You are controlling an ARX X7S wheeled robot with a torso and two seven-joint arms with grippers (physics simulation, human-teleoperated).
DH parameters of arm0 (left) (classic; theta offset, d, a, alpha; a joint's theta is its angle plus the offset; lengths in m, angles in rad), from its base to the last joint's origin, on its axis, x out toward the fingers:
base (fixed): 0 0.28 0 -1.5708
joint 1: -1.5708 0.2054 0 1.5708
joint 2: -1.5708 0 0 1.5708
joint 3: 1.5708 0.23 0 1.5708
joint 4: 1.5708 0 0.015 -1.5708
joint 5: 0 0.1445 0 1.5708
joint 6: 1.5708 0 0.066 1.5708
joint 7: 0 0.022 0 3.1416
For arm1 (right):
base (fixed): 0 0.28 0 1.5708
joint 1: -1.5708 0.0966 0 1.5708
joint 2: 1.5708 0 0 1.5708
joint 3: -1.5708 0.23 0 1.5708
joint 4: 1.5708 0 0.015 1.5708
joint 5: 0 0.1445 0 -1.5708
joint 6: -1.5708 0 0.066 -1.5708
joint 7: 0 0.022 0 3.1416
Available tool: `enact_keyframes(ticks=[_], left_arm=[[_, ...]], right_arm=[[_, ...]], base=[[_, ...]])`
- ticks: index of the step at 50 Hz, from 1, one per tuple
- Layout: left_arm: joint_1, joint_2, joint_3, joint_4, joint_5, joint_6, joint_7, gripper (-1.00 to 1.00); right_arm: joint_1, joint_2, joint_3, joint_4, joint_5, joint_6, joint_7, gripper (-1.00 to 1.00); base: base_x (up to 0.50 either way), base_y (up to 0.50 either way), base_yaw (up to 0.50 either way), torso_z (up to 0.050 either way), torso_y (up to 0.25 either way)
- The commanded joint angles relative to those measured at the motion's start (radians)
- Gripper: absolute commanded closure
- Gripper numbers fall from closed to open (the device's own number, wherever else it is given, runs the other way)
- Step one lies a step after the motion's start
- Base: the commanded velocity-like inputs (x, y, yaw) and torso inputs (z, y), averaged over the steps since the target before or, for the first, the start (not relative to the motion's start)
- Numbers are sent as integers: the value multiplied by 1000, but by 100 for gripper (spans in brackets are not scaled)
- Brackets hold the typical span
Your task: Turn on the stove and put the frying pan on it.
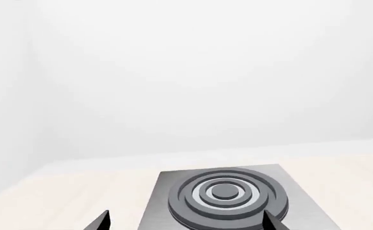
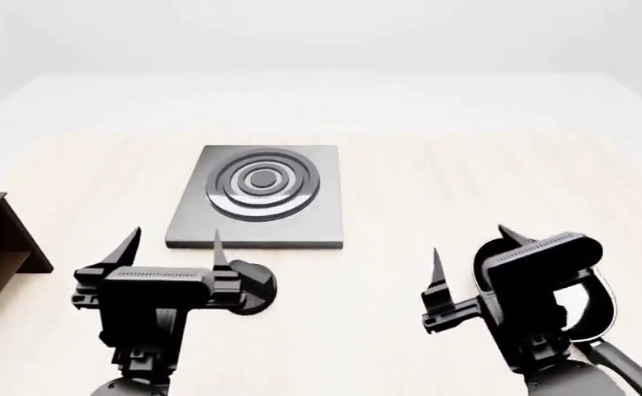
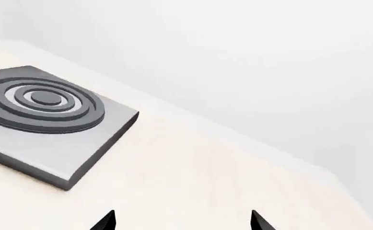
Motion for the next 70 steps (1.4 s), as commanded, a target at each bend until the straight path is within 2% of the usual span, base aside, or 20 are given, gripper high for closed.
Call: enact_keyframes(ticks=[1,7,9,10,18,34,52,70], left_arm=[[7,-11,-5,-3,-19,16,7,-100],[8,-15,-8,-6,-27,24,7,-100],[8,-16,-8,-6,-28,24,6,-100],[8,-17,-10,-11,-30,27,7,-100],[17,-21,2,-12,-35,34,12,-100],[20,-30,18,-15,-32,38,10,-100],[21,-38,26,-16,-34,41,2,-100],[19,-43,38,-19,-32,42,-7,-100]], right_arm=[[122,210,-81,-55,-21,296,-112,-100],[228,346,-233,-58,-106,435,-166,-100],[228,346,-234,-59,-106,436,-166,-100],[248,398,-250,-59,-54,512,-260,-100],[299,448,-348,63,-65,600,-324,-100],[289,510,-347,158,-7,665,-415,-100],[169,518,-331,263,9,618,-392,-100],[133,518,-310,372,1,572,-367,-100]], base=[[0,0,0,0,0],[0,0,0,0,0],[0,0,0,0,0],[0,0,0,0,0],[0,0,0,0,0],[0,0,0,0,0],[0,0,0,0,0],[0,0,0,0,0]])
